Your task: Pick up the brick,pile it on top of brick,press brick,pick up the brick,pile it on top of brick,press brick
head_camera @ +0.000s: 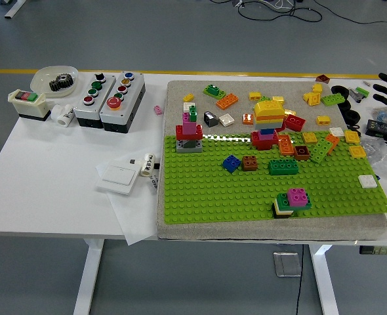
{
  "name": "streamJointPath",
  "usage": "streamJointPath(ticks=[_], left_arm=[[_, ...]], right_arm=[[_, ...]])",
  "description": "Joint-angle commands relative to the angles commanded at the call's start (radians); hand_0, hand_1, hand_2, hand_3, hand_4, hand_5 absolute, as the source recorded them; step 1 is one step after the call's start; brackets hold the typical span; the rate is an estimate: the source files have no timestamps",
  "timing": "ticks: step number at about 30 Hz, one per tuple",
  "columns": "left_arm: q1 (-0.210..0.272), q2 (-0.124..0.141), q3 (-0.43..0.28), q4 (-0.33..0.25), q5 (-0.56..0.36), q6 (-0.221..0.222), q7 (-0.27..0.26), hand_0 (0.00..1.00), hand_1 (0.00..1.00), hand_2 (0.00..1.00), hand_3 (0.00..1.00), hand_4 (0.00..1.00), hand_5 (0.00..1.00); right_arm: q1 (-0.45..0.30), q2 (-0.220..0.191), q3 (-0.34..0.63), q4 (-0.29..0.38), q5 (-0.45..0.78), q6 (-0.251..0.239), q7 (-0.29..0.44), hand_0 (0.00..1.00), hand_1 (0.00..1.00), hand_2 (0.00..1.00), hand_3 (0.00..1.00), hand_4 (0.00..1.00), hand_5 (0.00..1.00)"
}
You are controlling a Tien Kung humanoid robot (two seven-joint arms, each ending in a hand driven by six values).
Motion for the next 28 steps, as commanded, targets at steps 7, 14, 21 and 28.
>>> streamJointPath(ticks=[7,14,21,28], left_arm=[[-0.002,0.001,0.005,0.0,-0.01,0.001,-0.002,0.795,0.796,0.763,0.622,0.679,0.636],[-0.005,0.001,0.01,0.001,-0.018,0.002,-0.006,0.794,0.795,0.763,0.622,0.68,0.637],[-0.006,0.001,0.009,0.001,-0.018,0.002,-0.005,0.793,0.795,0.763,0.623,0.681,0.637],[-0.006,0.0,0.007,0.001,-0.015,0.001,-0.004,0.793,0.794,0.763,0.623,0.681,0.637]], right_arm=[[0.001,0.001,0.0,-0.001,-0.006,0.006,-0.007,0.876,0.813,0.839,0.856,0.998,0.784],[0.003,0.0,0.006,0.0,-0.012,0.009,-0.011,0.895,0.825,0.845,0.865,0.998,0.786],[0.005,-0.002,0.007,0.0,-0.014,0.011,-0.012,0.896,0.83,0.852,0.867,0.998,0.784],[0.007,-0.002,0.007,-0.009,-0.03,0.023,-0.023,0.916,0.834,0.858,0.879,0.998,0.798]])
